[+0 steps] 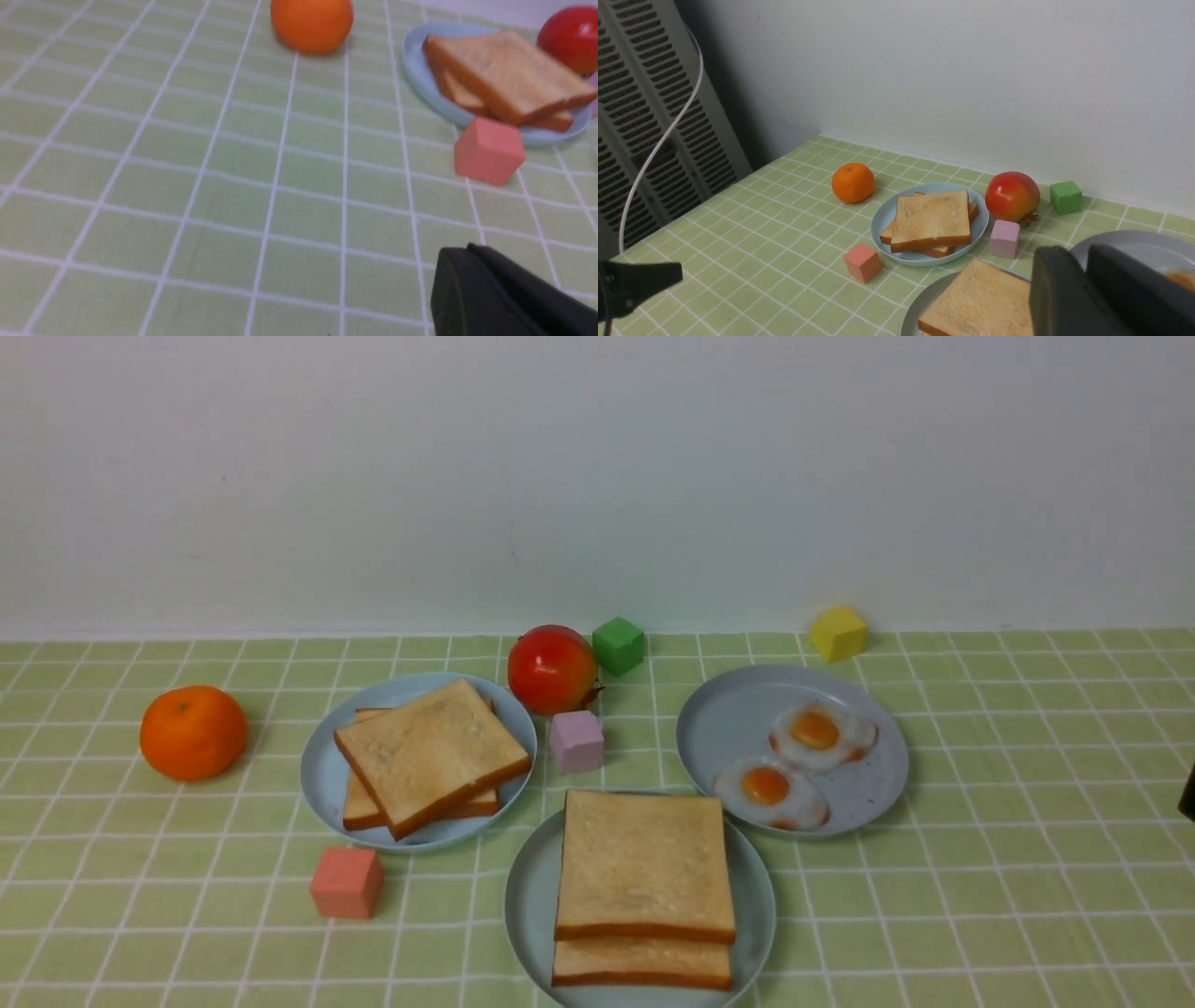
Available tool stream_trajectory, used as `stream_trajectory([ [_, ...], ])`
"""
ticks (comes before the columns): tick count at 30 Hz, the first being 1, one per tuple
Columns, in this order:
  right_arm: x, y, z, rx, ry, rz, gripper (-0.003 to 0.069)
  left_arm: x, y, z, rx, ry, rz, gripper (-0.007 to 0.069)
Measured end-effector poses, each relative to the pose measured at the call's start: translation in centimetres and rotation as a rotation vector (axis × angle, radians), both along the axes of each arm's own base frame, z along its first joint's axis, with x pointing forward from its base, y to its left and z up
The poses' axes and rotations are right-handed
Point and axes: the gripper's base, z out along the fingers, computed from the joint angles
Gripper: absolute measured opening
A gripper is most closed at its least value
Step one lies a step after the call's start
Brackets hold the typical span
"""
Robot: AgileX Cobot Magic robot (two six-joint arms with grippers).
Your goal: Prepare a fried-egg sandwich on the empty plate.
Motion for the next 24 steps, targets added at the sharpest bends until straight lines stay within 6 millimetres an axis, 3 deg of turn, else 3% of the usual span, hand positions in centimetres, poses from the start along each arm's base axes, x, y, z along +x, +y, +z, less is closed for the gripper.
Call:
stream_trajectory([
  [24,0.01,0.00,-0.04,-0.001,0.001,0.000,0.0139,0.18,-0.33,0.08,-0.011,-0.046,-0.051,-0.0010],
])
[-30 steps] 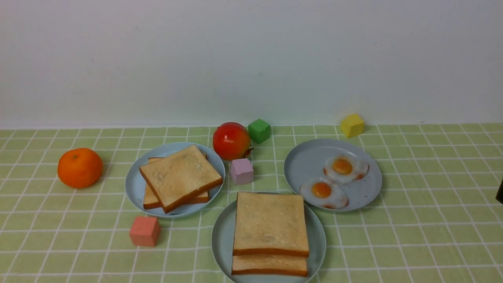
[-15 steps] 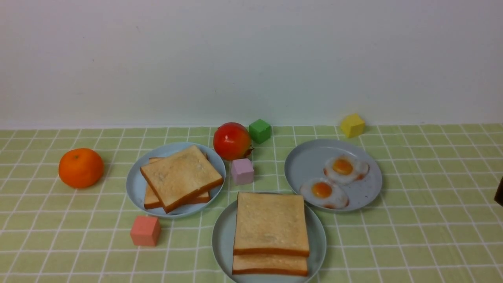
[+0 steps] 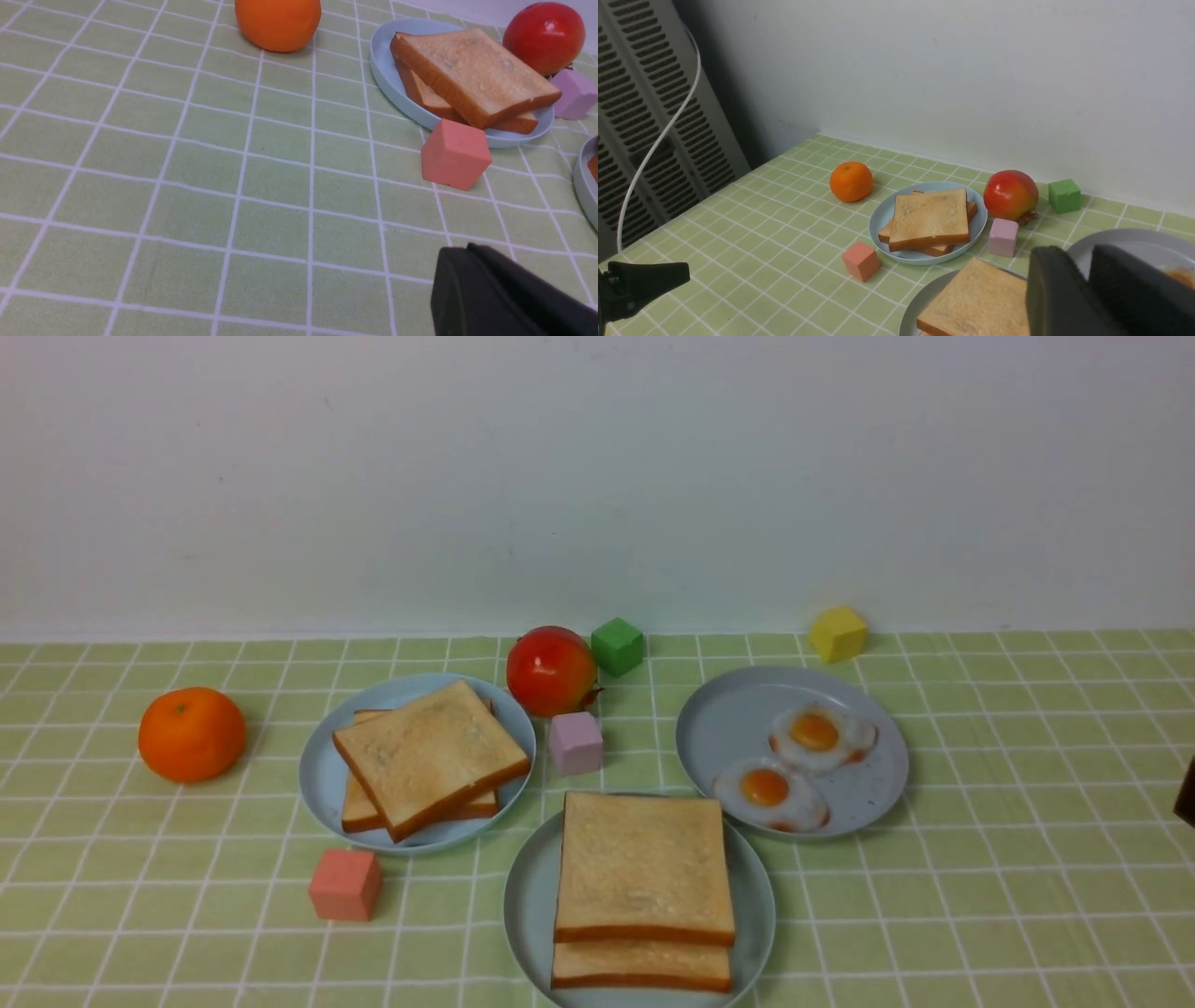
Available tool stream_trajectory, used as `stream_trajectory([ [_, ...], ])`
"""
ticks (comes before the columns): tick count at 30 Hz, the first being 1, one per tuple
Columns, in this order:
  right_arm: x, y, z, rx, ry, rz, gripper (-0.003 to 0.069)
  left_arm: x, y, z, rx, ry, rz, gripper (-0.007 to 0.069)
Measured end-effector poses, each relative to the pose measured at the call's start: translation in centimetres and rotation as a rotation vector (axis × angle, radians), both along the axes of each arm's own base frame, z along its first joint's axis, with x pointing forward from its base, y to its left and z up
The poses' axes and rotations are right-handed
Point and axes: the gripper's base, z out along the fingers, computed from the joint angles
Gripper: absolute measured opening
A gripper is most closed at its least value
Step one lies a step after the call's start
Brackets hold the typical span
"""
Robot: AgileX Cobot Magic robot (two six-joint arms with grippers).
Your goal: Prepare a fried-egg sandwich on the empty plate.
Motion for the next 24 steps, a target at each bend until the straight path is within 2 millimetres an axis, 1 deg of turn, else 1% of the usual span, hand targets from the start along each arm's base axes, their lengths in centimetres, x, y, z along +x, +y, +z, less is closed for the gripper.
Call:
stream_trajectory([
  [7,0.0,0.0,0.0,-0.001,0.000,-0.005,0.0142,0.0,0.0,0.0,0.000,0.000,0.000,-0.0010],
  [10,0.4,-0.7,-0.1,-0.041,-0.024,-0.077,0.0148,0.0,0.0,0.0,0.000,0.000,0.000,-0.0005],
  [13,0.5,-1.7,-0.8,-0.072,-0.037,-0.180,0.0153,0.0,0.0,0.0,0.000,0.000,0.000,-0.0002],
  [14,0.5,-2.1,-1.6,-0.080,-0.025,-0.229,0.0155,0.0,0.0,0.0,0.000,0.000,0.000,-0.0002],
  [15,0.5,-2.4,-2.0,-0.070,-0.018,-0.264,0.0155,0.0,0.0,0.0,0.000,0.000,0.000,-0.0001],
  [16,0.4,-2.9,-3.2,-0.065,0.007,-0.319,0.0155,0.0,0.0,0.0,0.000,0.000,0.000,0.0000],
  [18,0.0,-3.8,-4.9,-0.053,0.027,-0.412,0.0158,0.0,0.0,0.0,0.000,-0.001,0.000,0.0001],
  [19,0.0,-3.8,-5.4,-0.055,0.036,-0.420,0.0158,0.0,0.0,0.0,0.000,-0.001,0.000,0.0001],
  [21,-0.6,-4.5,-7.9,-0.057,0.055,-0.507,0.0160,0.0,0.0,0.0,0.000,-0.001,0.000,0.0001],
  [23,-0.8,-4.8,-10.8,-0.079,0.100,-0.539,0.0165,0.0,0.0,0.0,0.000,-0.001,0.000,0.0004],
  [24,-0.9,-4.8,-11.7,-0.082,0.110,-0.544,0.0165,0.0,0.0,0.0,0.000,-0.001,0.000,0.0004],
])
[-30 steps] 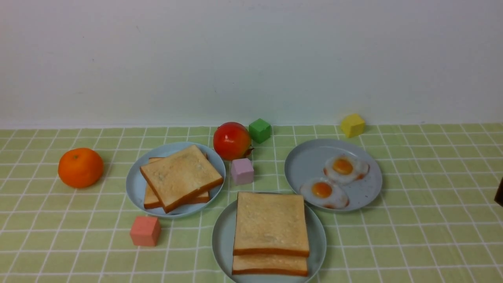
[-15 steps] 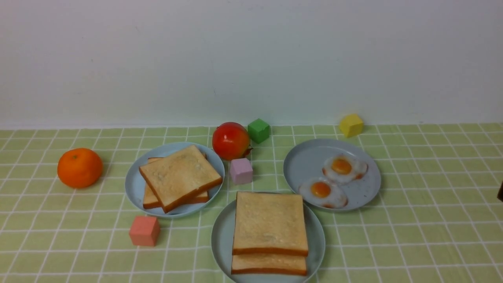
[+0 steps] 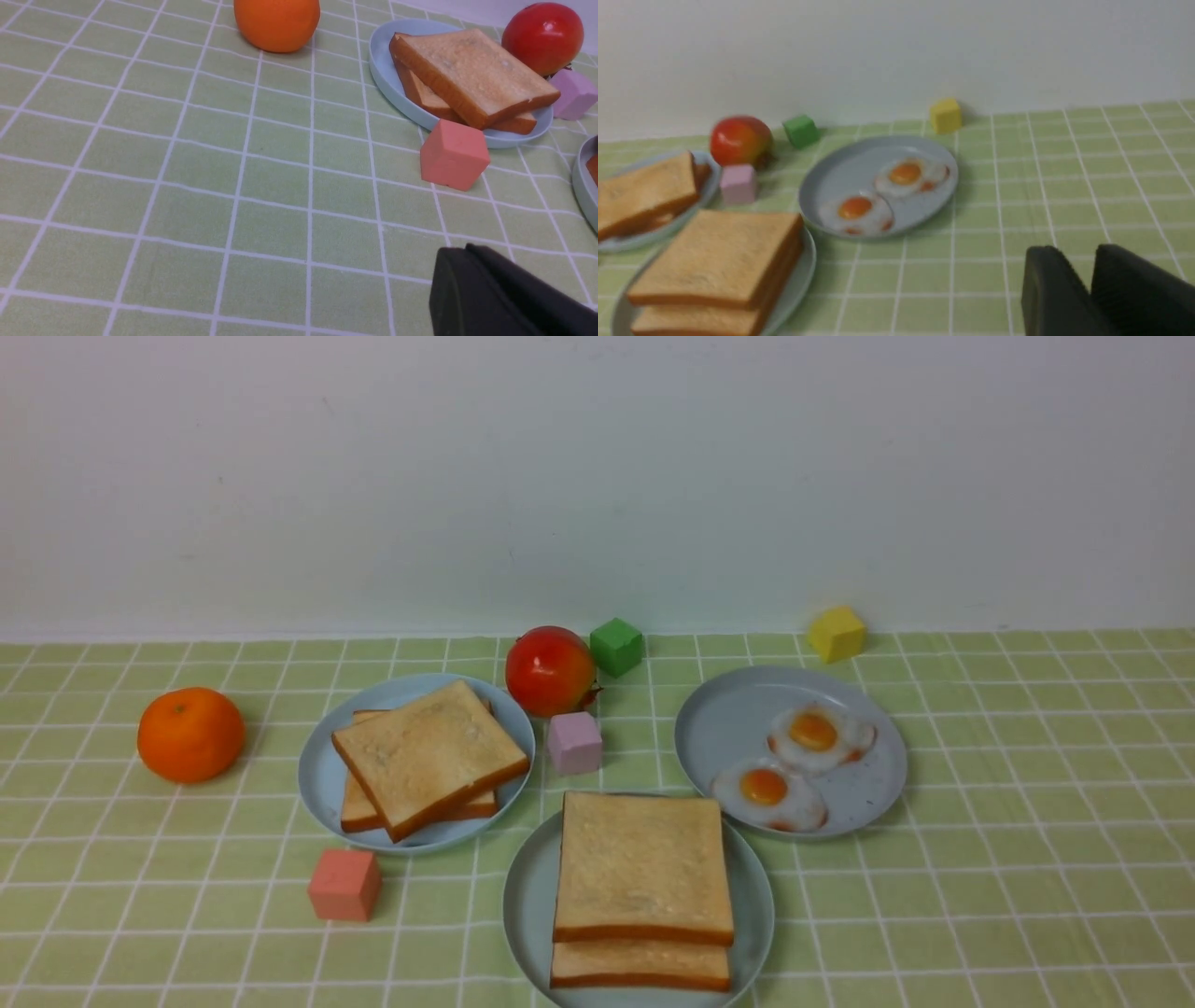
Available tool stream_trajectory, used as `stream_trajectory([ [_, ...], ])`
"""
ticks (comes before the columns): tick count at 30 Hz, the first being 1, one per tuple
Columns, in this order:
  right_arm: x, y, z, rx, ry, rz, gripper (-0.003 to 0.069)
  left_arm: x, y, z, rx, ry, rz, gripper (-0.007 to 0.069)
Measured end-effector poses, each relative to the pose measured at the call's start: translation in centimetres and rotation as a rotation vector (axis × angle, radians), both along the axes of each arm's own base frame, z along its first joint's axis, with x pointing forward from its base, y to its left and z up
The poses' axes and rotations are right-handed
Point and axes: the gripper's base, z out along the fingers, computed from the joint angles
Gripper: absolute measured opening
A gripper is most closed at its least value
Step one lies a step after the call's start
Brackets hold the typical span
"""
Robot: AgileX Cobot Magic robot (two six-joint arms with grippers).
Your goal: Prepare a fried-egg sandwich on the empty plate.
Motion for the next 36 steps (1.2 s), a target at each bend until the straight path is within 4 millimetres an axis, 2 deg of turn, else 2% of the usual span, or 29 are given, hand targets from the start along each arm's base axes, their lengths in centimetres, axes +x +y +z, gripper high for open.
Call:
stream_trajectory([
  [2,-0.2,-0.1,-3.5,-0.010,0.059,-0.005,0.0169,0.0,0.0,0.0,0.000,0.000,0.000,0.0005],
  [4,-0.4,-0.1,-4.9,-0.016,0.078,-0.006,0.0170,0.0,0.0,0.0,0.000,0.000,0.000,0.0005],
  [5,-0.6,-0.2,-6.8,-0.023,0.097,-0.006,0.0174,0.0,0.0,0.0,0.000,0.000,0.000,0.0006],
  [10,-0.6,-0.2,-6.8,-0.027,0.042,-0.007,0.0177,0.0,0.0,0.0,0.001,-0.001,0.000,0.0007],
  [36,-0.6,-0.2,-6.8,-0.033,0.042,-0.007,0.0211,0.0,0.0,0.0,0.003,-0.002,-0.001,0.0017],
])
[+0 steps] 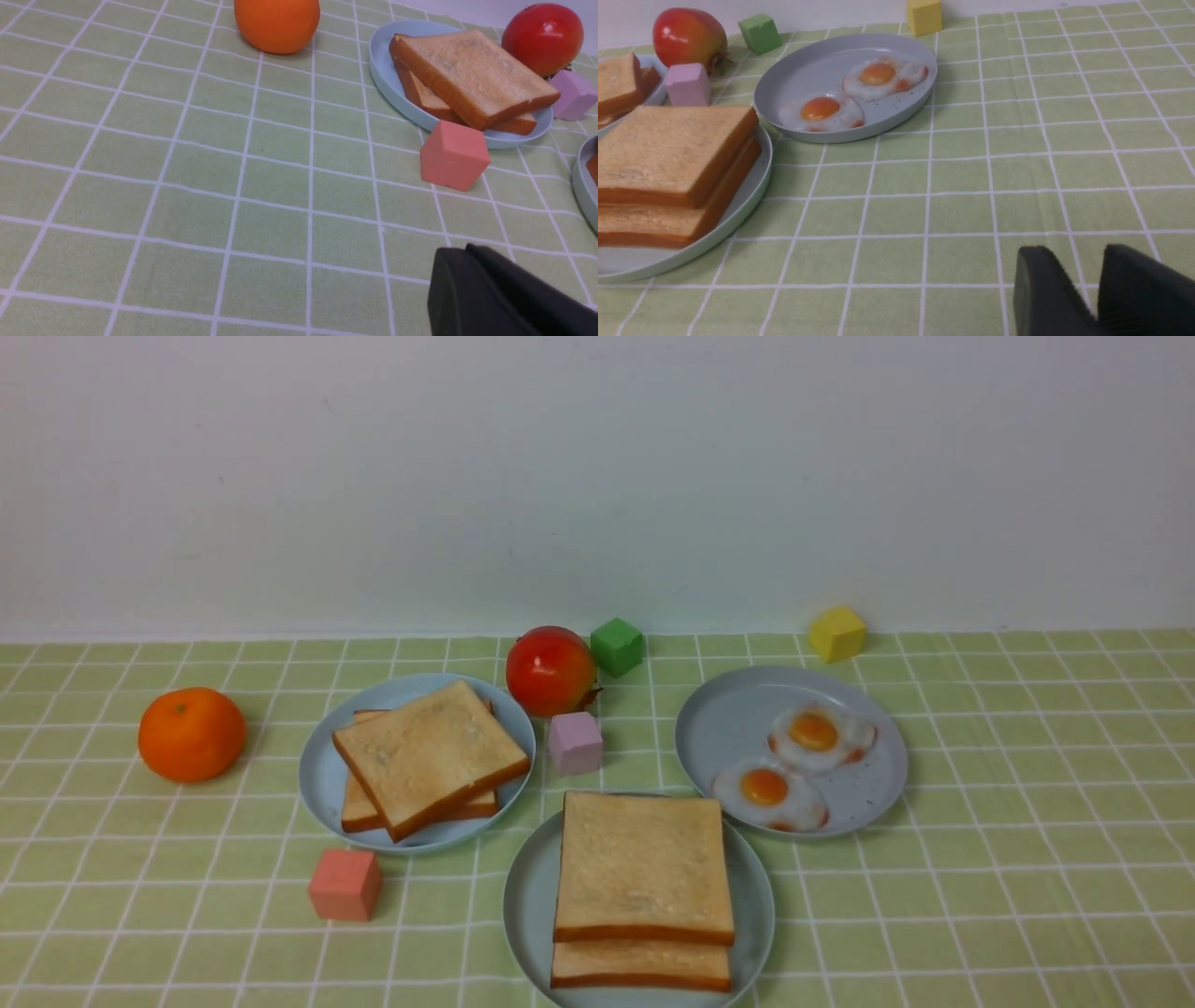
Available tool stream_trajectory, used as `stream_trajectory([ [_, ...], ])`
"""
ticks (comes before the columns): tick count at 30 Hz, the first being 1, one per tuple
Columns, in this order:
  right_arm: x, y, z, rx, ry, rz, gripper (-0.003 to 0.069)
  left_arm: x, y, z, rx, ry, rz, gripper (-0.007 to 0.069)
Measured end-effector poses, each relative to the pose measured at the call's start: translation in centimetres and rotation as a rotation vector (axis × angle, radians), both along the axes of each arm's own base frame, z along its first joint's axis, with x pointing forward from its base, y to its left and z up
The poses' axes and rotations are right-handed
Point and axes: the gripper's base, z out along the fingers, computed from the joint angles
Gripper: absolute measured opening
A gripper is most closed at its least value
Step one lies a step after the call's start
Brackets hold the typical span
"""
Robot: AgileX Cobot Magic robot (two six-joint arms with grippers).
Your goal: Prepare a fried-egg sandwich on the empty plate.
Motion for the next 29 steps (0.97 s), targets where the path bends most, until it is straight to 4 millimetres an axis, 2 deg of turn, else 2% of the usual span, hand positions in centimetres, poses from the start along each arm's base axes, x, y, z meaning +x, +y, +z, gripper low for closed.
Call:
stream_trajectory([
  [29,0.00,0.00,0.01,0.000,-0.001,0.000,0.0238,0.00,0.00,0.00,0.000,0.000,0.000,0.0017],
])
